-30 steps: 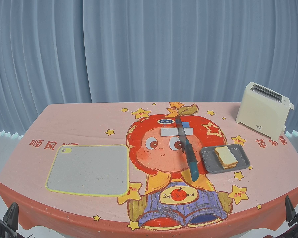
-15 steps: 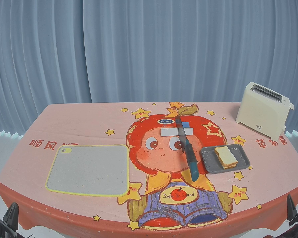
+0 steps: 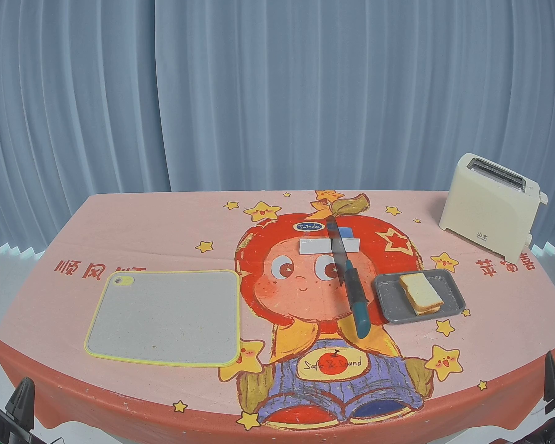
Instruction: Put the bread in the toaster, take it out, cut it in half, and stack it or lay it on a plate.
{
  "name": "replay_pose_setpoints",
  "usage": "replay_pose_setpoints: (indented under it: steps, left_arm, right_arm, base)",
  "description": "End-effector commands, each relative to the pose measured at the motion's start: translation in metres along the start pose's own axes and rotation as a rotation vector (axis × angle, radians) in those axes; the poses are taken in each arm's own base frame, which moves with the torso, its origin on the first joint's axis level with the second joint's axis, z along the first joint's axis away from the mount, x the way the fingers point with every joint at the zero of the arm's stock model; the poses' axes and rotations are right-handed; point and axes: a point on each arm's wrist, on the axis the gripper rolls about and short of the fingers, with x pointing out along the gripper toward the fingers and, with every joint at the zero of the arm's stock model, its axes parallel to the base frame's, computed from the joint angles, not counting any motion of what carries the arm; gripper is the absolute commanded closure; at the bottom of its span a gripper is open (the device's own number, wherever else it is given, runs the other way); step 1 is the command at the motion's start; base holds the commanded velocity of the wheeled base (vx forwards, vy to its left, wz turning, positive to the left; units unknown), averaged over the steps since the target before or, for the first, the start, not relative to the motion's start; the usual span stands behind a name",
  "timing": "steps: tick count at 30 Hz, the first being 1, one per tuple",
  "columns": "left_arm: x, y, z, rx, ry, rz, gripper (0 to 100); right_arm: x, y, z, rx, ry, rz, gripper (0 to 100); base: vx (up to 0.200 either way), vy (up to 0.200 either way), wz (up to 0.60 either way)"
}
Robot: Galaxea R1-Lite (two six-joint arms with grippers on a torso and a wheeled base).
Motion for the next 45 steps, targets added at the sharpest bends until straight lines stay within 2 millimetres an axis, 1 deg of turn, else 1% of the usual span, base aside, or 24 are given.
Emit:
replay_pose_setpoints:
  steps: [1, 8, 9, 10, 11, 13, 22, 45]
  left_arm:
    - [0.0000, 0.0000, -0.0052, 0.000, 0.001, 0.000, 100]
    - [0.0000, 0.0000, -0.0052, 0.000, 0.001, 0.000, 100]
    - [0.0000, 0.0000, -0.0052, 0.000, 0.001, 0.000, 100]
    - [0.0000, 0.0000, -0.0052, 0.000, 0.001, 0.000, 100]
    - [0.0000, 0.0000, -0.0052, 0.000, 0.001, 0.000, 100]
    - [0.0000, 0.0000, -0.0052, 0.000, 0.001, 0.000, 100]
    - [0.0000, 0.0000, -0.0052, 0.000, 0.001, 0.000, 100]
    - [0.0000, 0.0000, -0.0052, 0.000, 0.001, 0.000, 100]
  right_arm:
    - [0.0008, -0.0002, -0.0017, 0.032, 0.004, -0.014, 0]
    - [0.0010, 0.0003, -0.0024, 0.044, 0.005, 0.003, 0]
    - [0.0002, 0.0005, -0.0020, 0.037, 0.000, 0.046, 0]
    - [0.0001, 0.0005, -0.0016, 0.035, -0.002, 0.047, 0]
    - [-0.0033, 0.0009, -0.0023, 0.042, -0.032, 0.131, 0]
    - [-0.0047, 0.0022, -0.0078, 0.036, -0.035, 0.212, 0]
    - [-0.0041, 0.0019, -0.0091, 0.072, -0.030, 0.196, 0]
    - [-0.0041, 0.0020, -0.0091, 0.064, -0.030, 0.196, 0]
  base:
    - [0.000, 0.000, 0.00]
    - [0.000, 0.000, 0.00]
    - [0.000, 0.000, 0.00]
    - [0.000, 0.000, 0.00]
    - [0.000, 0.000, 0.00]
    - [0.000, 0.000, 0.00]
    - [0.000, 0.000, 0.00]
    - [0.000, 0.000, 0.00]
